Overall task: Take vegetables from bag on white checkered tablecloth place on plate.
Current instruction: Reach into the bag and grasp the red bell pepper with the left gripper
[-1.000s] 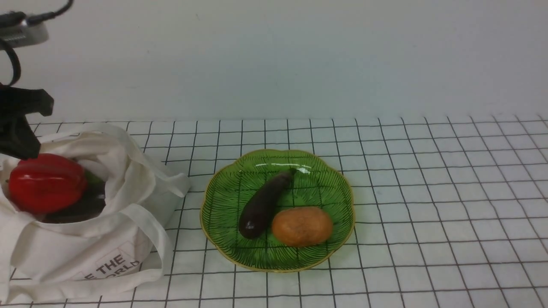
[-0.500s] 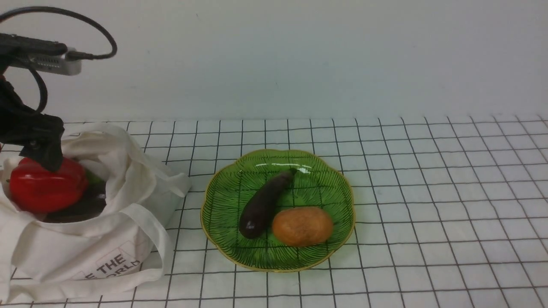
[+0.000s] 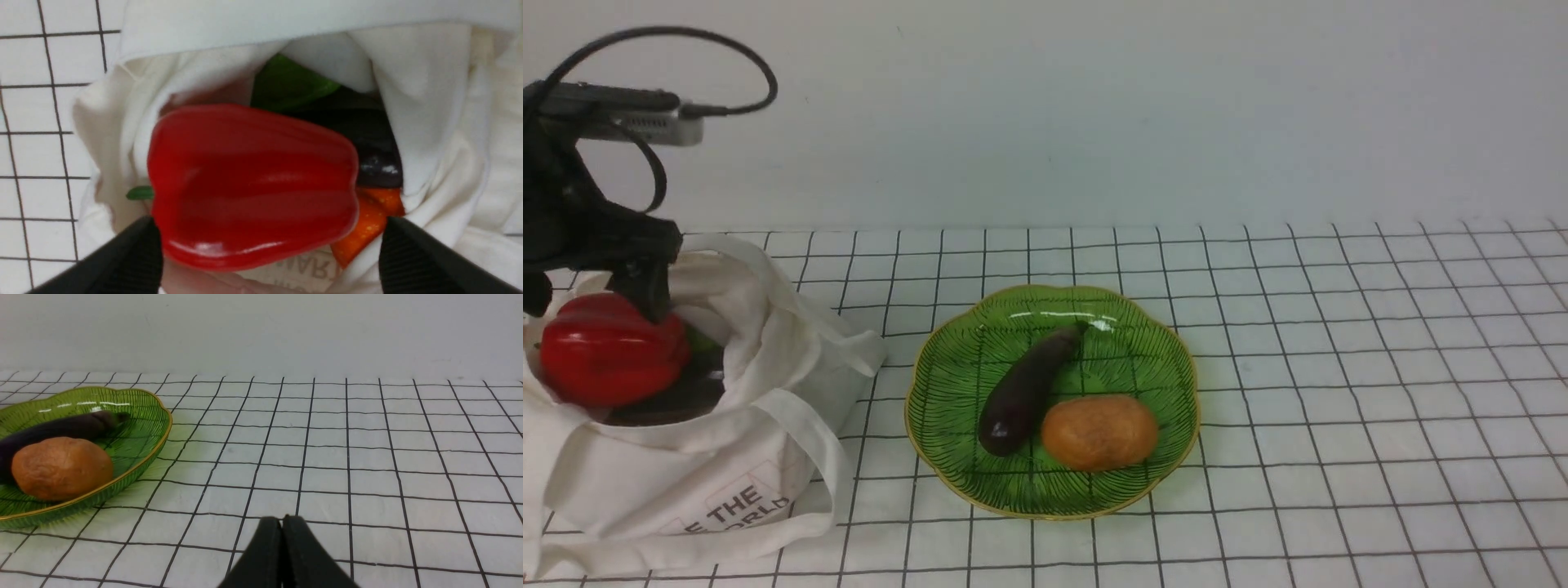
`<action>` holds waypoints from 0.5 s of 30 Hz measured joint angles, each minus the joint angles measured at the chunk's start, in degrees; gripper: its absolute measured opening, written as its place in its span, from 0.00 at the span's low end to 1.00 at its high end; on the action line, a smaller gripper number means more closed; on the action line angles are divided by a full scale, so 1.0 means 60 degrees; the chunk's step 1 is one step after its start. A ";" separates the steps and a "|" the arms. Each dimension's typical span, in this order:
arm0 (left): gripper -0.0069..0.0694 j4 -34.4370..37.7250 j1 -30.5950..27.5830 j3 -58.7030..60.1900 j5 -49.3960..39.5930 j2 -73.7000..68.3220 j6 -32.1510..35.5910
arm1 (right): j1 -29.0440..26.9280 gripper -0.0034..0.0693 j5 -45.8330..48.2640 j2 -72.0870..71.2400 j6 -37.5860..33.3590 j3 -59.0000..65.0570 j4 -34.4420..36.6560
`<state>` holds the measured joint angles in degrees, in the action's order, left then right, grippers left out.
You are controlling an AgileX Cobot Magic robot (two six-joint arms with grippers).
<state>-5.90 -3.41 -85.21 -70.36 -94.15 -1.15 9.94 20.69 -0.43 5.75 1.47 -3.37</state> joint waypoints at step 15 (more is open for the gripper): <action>0.08 0.0439 0.0503 -0.0412 -0.0207 0.1469 0.7474 | 0.0000 0.03 0.0000 0.0000 0.0000 0.0000 0.0000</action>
<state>-3.27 -0.39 -87.69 -71.60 -85.34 43.70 9.94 20.69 -0.43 5.75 1.47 -3.37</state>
